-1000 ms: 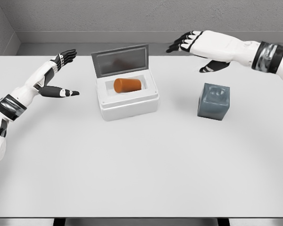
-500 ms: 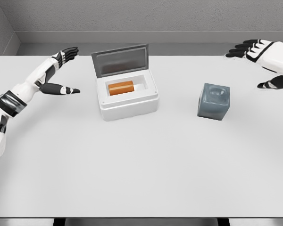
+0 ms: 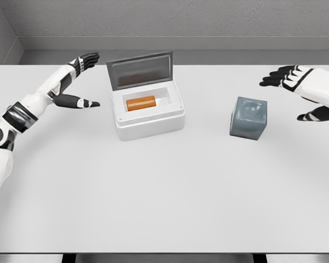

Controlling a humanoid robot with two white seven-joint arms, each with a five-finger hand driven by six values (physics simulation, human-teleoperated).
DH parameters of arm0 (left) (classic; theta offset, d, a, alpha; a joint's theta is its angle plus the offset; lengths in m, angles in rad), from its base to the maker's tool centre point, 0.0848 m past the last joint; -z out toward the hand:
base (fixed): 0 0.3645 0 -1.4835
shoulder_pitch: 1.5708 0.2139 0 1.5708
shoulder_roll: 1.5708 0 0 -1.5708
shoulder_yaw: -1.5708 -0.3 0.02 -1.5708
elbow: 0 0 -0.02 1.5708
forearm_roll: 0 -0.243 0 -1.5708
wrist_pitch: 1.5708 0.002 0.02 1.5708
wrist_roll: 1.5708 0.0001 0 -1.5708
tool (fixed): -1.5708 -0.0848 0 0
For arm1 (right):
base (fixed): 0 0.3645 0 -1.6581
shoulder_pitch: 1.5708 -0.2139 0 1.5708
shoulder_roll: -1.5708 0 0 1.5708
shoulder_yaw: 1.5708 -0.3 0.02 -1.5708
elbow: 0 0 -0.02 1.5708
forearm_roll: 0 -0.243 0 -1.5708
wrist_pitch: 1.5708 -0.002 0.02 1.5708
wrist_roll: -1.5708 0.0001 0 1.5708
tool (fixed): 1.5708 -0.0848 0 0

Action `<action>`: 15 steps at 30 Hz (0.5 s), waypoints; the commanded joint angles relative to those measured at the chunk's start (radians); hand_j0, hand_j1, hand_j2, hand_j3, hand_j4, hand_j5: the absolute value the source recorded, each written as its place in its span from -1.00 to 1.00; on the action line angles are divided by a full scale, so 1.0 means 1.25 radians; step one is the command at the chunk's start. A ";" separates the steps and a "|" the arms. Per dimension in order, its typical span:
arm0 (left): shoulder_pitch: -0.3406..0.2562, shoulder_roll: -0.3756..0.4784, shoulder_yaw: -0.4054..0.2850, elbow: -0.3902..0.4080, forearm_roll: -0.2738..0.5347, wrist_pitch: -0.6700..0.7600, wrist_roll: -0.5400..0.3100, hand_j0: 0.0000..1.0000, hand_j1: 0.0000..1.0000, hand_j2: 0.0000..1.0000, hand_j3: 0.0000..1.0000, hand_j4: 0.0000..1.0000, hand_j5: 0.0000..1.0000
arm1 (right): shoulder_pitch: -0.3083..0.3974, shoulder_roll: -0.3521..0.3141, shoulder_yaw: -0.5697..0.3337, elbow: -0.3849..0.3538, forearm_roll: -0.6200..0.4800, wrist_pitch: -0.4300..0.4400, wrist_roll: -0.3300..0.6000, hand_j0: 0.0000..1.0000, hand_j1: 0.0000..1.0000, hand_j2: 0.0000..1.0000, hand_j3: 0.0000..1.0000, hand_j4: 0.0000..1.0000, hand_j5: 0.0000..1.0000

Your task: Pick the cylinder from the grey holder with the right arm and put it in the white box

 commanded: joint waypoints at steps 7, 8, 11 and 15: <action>-0.027 -0.008 -0.060 0.007 0.006 0.001 0.000 1.00 1.00 1.00 1.00 1.00 1.00 | 0.013 0.021 0.009 -0.011 -0.014 0.002 0.000 1.00 1.00 1.00 1.00 1.00 1.00; -0.027 -0.008 -0.060 0.007 0.004 0.001 0.000 1.00 1.00 1.00 1.00 1.00 1.00 | 0.013 0.021 0.009 -0.012 -0.014 0.002 0.000 1.00 1.00 1.00 1.00 1.00 1.00; -0.028 -0.008 -0.064 0.005 -0.029 0.006 0.000 1.00 1.00 1.00 1.00 1.00 1.00 | 0.025 0.024 0.009 -0.014 -0.015 0.002 0.001 1.00 1.00 1.00 1.00 1.00 1.00; -0.025 0.001 -0.063 0.002 -0.032 0.009 -0.001 1.00 1.00 1.00 1.00 1.00 1.00 | 0.028 0.026 0.009 -0.014 -0.015 0.002 0.001 1.00 1.00 1.00 1.00 1.00 1.00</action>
